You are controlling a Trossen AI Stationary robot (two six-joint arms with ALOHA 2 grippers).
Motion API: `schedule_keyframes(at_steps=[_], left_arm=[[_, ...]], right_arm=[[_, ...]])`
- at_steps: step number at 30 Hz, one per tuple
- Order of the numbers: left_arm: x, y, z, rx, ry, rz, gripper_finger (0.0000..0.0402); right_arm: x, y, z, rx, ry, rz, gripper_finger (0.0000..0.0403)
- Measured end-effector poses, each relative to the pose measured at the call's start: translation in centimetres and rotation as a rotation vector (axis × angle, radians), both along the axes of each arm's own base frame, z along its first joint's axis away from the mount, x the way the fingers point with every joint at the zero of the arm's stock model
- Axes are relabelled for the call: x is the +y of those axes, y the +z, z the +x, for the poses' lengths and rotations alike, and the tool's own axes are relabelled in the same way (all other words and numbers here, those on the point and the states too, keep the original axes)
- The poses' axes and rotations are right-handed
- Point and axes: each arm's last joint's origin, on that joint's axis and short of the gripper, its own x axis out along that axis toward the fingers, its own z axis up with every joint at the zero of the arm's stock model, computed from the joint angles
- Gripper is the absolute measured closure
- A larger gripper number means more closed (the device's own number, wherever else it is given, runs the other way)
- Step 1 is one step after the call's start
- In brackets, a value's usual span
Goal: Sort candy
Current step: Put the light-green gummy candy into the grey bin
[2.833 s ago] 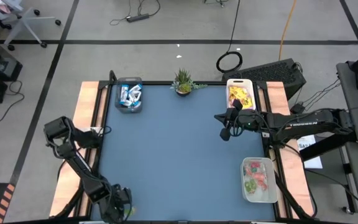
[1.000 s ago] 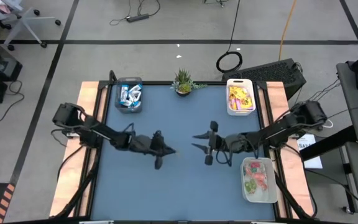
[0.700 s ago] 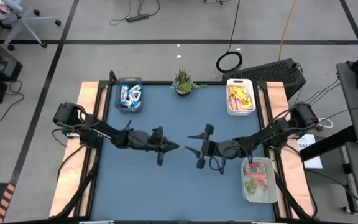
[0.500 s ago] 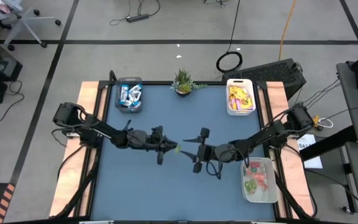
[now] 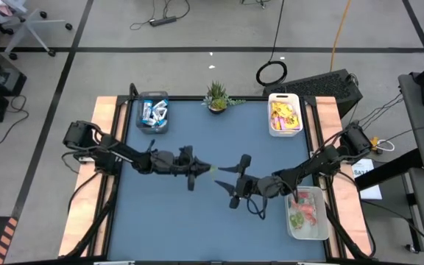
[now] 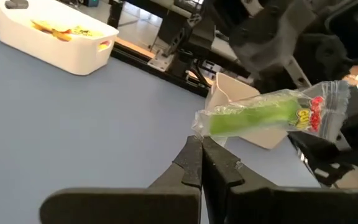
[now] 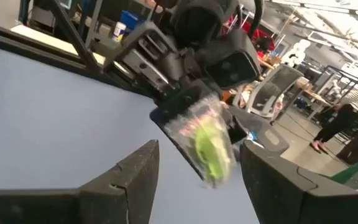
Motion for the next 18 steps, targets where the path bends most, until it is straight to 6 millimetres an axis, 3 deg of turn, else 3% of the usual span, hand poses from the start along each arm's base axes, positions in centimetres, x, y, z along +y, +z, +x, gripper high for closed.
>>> schedule_keyframes(at_steps=[12, 18], left_arm=[[-0.4, 0.9, 0.6, -0.065, 0.010, -0.025, 0.0401], [-0.7, 0.8, 1.3, -0.058, -0.010, -0.017, 0.0401]], right_arm=[[-1.0, 1.0, 0.4, -0.094, -0.027, 0.010, 0.0195], [-1.3, 1.2, 0.6, -0.103, -0.010, -0.003, 0.0250]])
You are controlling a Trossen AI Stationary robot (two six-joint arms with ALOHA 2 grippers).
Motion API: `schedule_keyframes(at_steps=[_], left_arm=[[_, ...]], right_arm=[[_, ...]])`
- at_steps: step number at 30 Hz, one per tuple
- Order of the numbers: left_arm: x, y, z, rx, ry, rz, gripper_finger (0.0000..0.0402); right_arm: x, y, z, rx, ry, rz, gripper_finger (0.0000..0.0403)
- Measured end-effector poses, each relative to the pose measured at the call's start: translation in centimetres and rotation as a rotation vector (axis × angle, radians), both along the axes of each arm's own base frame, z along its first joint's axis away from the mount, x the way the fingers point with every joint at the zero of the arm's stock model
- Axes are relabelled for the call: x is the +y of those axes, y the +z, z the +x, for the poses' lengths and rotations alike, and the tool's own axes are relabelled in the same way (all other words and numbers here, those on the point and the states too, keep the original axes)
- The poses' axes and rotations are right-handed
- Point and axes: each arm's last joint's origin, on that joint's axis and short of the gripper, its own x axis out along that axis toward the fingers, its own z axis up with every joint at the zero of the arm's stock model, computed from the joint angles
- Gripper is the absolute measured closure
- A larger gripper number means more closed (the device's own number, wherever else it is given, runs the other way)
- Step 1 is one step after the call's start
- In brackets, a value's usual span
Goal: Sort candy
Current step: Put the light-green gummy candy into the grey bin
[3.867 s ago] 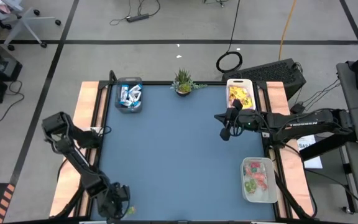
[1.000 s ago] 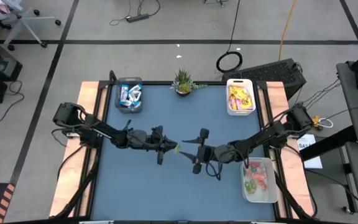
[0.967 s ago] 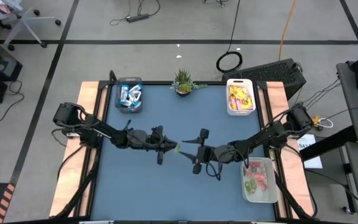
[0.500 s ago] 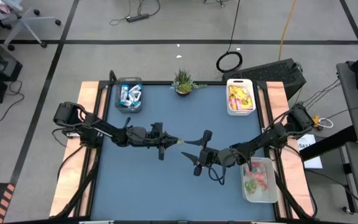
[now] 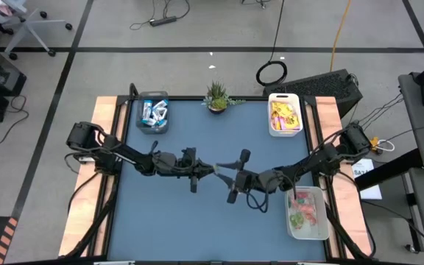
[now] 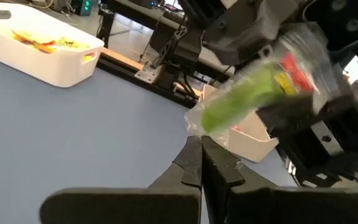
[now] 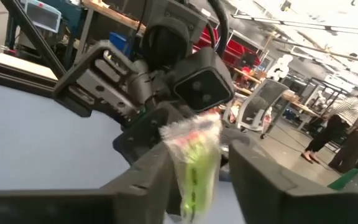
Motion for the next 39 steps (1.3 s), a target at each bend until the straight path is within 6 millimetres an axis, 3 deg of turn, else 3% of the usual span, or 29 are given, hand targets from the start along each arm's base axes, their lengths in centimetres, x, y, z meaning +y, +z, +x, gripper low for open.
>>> schedule_keyframes(at_steps=[6, 8, 17, 23, 32, 39], left_arm=[[0.0, 0.0, 0.0, -0.007, -0.002, 0.050, 0.0371], [0.0, 0.0, 0.0, -0.008, -0.004, 0.077, 0.0352], [0.1, 0.8, -0.5, 0.039, -0.010, 0.230, 0.0270], [0.5, 3.4, -2.2, 0.073, 0.000, 0.347, 0.0251], [0.9, 5.9, -4.5, 0.116, 0.010, 0.406, 0.0251], [0.9, 5.7, -4.6, 0.134, 0.010, 0.419, 0.0252]], right_arm=[[0.5, 0.2, -0.2, -0.006, 0.013, -0.013, 0.0371], [0.6, 0.3, -0.3, -0.006, 0.006, -0.022, 0.0392], [1.7, 4.2, -3.3, -0.025, -0.045, 0.008, 0.0399], [1.6, 6.2, -7.7, 0.072, -0.034, 0.277, 0.0399], [0.6, 5.3, -14.9, 0.536, 0.107, 0.831, 0.0399], [1.5, 3.6, -18.2, 0.915, -0.002, 1.115, 0.0399]])
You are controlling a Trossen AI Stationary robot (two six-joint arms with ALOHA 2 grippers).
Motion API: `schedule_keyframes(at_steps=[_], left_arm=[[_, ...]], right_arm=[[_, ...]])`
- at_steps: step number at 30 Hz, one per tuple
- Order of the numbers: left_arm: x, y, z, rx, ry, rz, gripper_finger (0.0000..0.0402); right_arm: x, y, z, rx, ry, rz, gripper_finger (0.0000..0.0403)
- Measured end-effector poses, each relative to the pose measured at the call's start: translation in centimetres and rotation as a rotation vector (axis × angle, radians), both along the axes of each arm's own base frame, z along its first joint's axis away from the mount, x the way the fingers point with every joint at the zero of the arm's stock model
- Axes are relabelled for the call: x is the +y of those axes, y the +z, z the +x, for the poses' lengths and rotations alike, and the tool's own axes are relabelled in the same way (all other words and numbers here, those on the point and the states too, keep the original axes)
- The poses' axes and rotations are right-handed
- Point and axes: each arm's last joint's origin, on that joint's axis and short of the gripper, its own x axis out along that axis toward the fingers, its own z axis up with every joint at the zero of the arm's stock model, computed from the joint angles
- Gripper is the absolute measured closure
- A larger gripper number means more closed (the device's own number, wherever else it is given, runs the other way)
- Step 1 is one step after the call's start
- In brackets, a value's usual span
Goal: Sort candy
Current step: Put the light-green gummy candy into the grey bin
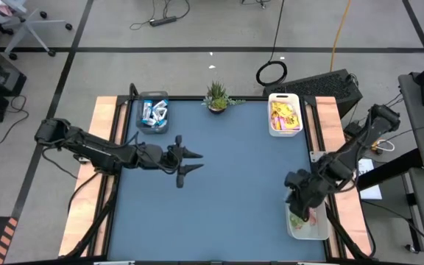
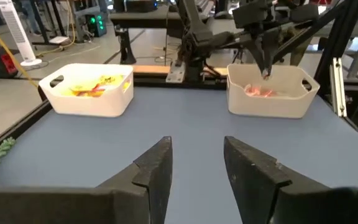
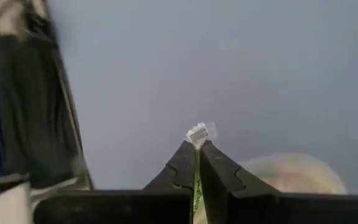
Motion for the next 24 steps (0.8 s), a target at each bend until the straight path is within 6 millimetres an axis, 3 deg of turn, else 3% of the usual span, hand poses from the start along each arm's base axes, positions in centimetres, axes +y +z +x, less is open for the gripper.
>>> schedule_keyframes(at_steps=[7, 13, 19, 24], left_arm=[[0.1, -0.9, -0.4, 0.024, 0.023, 0.001, 0.0252], [0.1, -0.9, -0.4, 0.023, 0.024, -0.001, 0.0252], [0.1, -0.9, -0.4, 0.022, 0.024, -0.001, 0.0252], [0.1, -0.9, -0.4, 0.023, 0.021, 0.012, 0.0252]], right_arm=[[1.8, -2.3, -1.9, 0.360, -0.072, 0.038, 0.0399], [3.5, -4.8, -2.3, 0.518, -0.008, 0.027, 0.0399], [4.1, -7.0, -2.2, 0.563, -0.007, 0.035, 0.0398], [4.4, -7.3, -1.9, 0.569, -0.032, 0.043, 0.0370]])
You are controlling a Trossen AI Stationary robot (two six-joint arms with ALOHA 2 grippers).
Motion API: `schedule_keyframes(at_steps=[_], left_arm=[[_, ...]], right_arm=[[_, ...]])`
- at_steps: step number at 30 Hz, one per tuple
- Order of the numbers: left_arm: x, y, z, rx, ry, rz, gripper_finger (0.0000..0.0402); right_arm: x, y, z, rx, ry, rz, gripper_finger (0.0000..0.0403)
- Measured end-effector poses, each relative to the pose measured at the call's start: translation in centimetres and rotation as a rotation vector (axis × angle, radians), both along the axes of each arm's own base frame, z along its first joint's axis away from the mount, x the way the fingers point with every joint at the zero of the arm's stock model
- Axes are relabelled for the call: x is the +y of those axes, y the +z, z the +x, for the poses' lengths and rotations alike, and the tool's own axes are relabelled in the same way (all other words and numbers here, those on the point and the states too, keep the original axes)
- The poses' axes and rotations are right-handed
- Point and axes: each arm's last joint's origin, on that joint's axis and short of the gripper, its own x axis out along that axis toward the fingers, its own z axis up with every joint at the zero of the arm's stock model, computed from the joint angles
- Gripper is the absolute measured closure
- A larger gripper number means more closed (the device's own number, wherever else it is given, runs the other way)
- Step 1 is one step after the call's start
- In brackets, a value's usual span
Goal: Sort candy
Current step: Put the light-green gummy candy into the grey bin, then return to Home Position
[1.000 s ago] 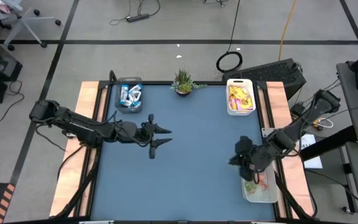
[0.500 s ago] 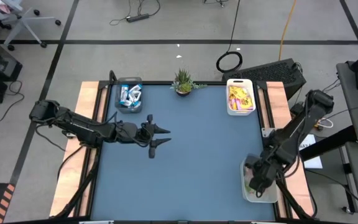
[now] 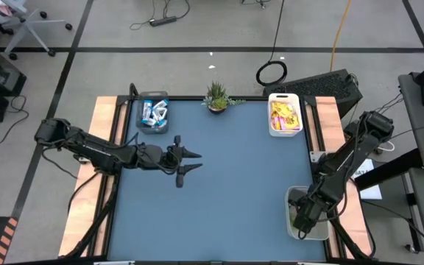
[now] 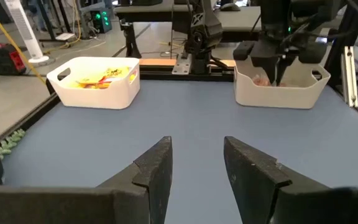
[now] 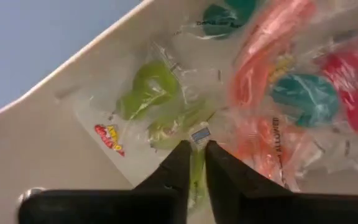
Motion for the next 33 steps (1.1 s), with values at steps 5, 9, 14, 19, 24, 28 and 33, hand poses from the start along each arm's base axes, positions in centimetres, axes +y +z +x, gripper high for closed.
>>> schedule_keyframes(at_steps=[5, 9, 14, 19, 24, 28, 33], left_arm=[[0.1, 0.8, -0.7, -0.006, -0.005, 0.022, 0.0252], [0.3, 2.0, -2.2, 0.009, -0.012, 0.040, 0.0252], [0.6, 3.3, -4.0, 0.009, -0.017, 0.064, 0.0257], [0.7, 2.7, -4.8, 0.056, -0.019, 0.072, 0.0289], [0.7, 0.9, -5.3, -0.028, -0.050, 0.080, 0.0339], [0.9, 0.6, -6.2, -0.078, -0.066, 0.109, 0.0387], [1.4, 1.5, -8.0, -0.110, -0.064, 0.095, 0.0392]], right_arm=[[0.2, 1.9, 0.1, -0.009, -0.018, 0.013, 0.0306], [0.2, 3.9, 0.4, -0.106, 0.064, 0.011, 0.0275], [-0.6, 5.7, 1.3, -0.411, 0.164, -0.118, 0.0300], [-1.9, 6.6, 2.7, -0.661, 0.329, -0.343, 0.0387], [-3.9, 7.8, 5.1, -0.813, 0.461, -0.501, 0.0399], [-5.9, 9.0, 7.0, -0.915, 0.533, -0.548, 0.0402], [-8.6, 9.1, 8.8, -1.077, 0.620, -0.567, 0.0402]])
